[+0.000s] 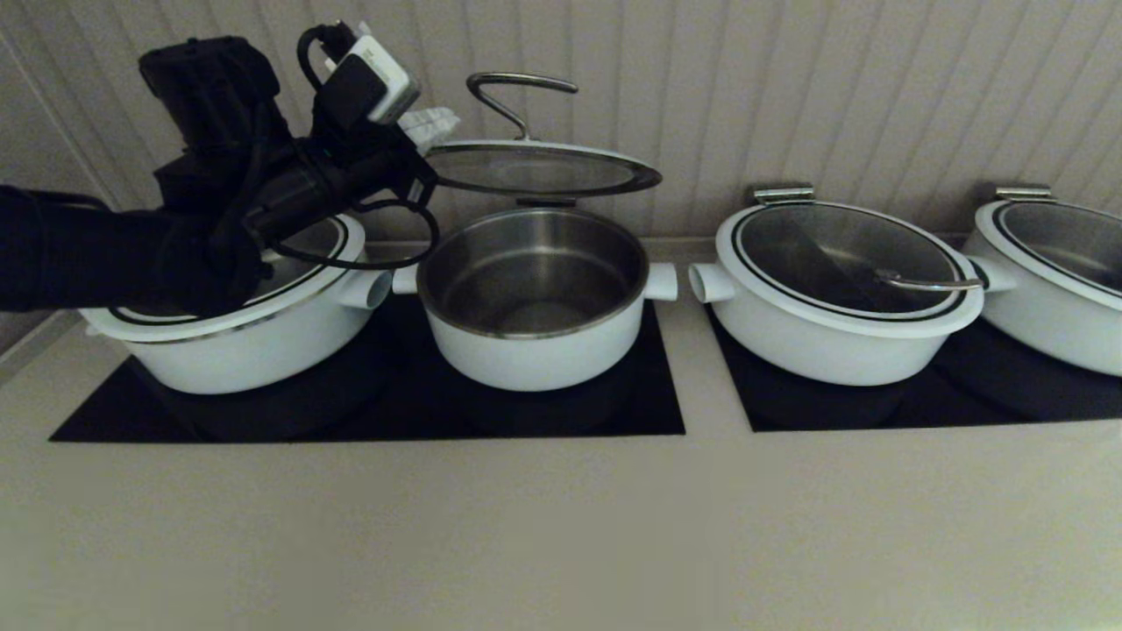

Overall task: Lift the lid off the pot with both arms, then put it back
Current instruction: Close the pot lid

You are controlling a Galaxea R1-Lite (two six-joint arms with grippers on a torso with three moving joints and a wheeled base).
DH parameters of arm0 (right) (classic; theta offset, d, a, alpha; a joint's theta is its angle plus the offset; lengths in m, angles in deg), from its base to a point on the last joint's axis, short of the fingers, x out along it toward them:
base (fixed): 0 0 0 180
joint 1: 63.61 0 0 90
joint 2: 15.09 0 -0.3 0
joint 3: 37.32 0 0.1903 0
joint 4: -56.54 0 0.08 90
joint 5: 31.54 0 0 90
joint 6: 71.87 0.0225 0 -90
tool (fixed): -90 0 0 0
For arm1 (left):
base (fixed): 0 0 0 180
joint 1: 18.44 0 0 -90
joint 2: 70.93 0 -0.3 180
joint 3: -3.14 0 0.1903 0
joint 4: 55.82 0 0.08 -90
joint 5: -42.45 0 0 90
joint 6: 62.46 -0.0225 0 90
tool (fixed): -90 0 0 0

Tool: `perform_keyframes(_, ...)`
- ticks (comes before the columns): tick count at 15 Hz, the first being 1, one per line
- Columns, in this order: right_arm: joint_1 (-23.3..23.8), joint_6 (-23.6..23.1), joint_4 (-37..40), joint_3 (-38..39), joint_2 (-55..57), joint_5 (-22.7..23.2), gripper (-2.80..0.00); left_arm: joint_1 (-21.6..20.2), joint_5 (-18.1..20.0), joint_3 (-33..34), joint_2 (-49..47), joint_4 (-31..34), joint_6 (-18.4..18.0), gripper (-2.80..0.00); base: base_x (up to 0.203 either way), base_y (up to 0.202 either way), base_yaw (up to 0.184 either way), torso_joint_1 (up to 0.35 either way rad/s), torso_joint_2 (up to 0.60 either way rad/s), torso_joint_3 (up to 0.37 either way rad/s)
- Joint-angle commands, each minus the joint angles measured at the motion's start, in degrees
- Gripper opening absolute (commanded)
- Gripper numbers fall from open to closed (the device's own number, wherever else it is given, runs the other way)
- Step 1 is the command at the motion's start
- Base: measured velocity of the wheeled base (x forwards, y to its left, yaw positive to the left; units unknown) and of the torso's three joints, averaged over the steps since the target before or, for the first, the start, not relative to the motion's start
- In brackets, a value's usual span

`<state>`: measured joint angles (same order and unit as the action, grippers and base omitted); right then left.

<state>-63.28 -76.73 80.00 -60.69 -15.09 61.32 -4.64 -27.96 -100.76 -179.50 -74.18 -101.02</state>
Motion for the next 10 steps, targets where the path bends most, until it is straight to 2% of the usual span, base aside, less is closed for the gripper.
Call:
perform_keyframes(1,0.0,-0.1,0.0,0.0,0.1,0.0,-2.8,0.0,0.2,0.0,-0.2,-0.1,-0.2,-2.8,0.0,0.0,0.0,0.0,0.0,0.0)
perform_keyframes(6,0.0,-0.1,0.0,0.0,0.1,0.0,-2.8,0.0,0.2,1.2,0.1,-0.2,-0.2,-2.8,0.0,0.0,0.0,0.0,0.0,0.0)
perform_keyframes(10,0.0,-0.1,0.0,0.0,0.1,0.0,-2.8,0.0,0.2,6.0,1.9,-0.3,-0.4,-2.8,0.0,0.0,0.0,0.0,0.0,0.0)
